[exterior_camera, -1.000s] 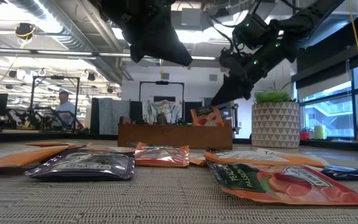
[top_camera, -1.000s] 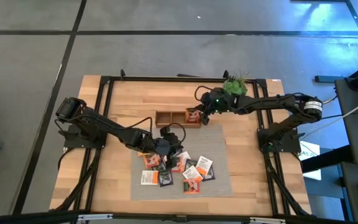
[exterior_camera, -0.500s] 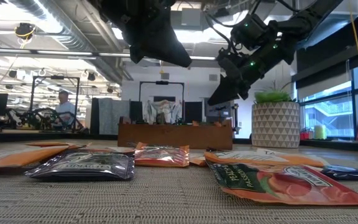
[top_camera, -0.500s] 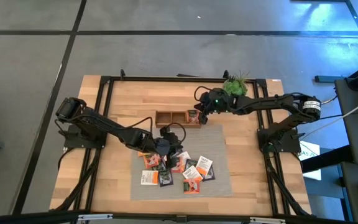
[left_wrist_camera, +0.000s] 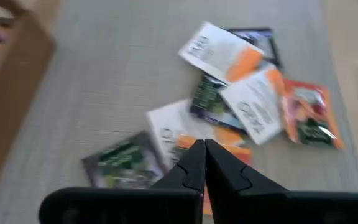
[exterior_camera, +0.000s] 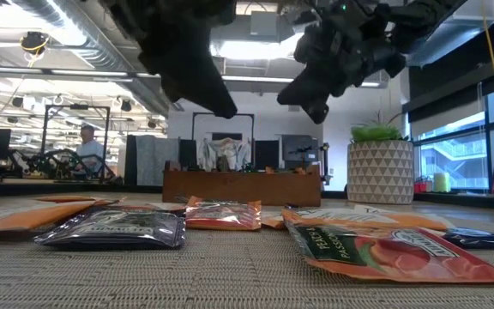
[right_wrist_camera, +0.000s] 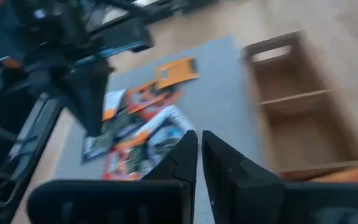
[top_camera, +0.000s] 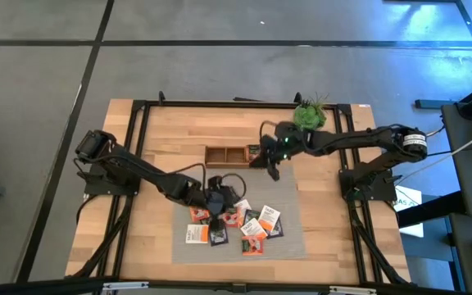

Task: Pick & Place Tea
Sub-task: Put the orange tea bag into the right section of the wooden organizer

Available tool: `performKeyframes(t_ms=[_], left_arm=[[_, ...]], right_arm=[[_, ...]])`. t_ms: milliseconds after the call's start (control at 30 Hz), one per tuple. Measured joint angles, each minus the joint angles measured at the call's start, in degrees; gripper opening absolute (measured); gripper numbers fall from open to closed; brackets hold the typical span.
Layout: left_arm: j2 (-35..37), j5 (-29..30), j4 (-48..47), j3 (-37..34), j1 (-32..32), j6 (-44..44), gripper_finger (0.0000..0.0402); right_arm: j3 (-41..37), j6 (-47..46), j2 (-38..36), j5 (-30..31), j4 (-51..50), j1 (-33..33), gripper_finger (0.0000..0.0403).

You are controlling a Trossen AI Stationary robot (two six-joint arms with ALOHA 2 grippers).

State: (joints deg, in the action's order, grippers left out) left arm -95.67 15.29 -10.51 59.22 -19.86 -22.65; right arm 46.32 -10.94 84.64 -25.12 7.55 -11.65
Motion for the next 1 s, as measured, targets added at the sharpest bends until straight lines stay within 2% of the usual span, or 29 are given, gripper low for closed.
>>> performKeyframes(t_ms=[167,333,467,600,800,1000], left_arm=[[-3.6,-0.1,0.3,0.0,-3.1,-2.2,0.0004],[-7.2,0.0,3.5,0.0,-4.9,-5.0,0.0004],[-9.9,-0.6,6.4,0.0,-5.6,-5.1,0.0004],[-11.6,-3.3,6.8,0.0,-6.0,-5.3,0.0004],[-13.2,-2.7,6.0,0.1,-5.6,-6.0,0.0004],[-14.7,-3.1,6.1,0.2,-5.5,-6.5,0.0004]], right_arm=[[-0.1,-3.9,1.2,3.4,-0.2,6.6,0.0083],[-0.1,-6.9,2.8,11.1,0.2,10.9,0.015],[-0.1,-8.4,5.1,11.8,2.7,13.5,0.0181],[-0.1,-11.8,8.4,10.9,4.7,15.9,0.019],[0.4,-18.3,14.6,9.6,8.3,16.8,0.018],[6.1,-19.7,21.5,5.6,8.4,17.1,0.0167]])
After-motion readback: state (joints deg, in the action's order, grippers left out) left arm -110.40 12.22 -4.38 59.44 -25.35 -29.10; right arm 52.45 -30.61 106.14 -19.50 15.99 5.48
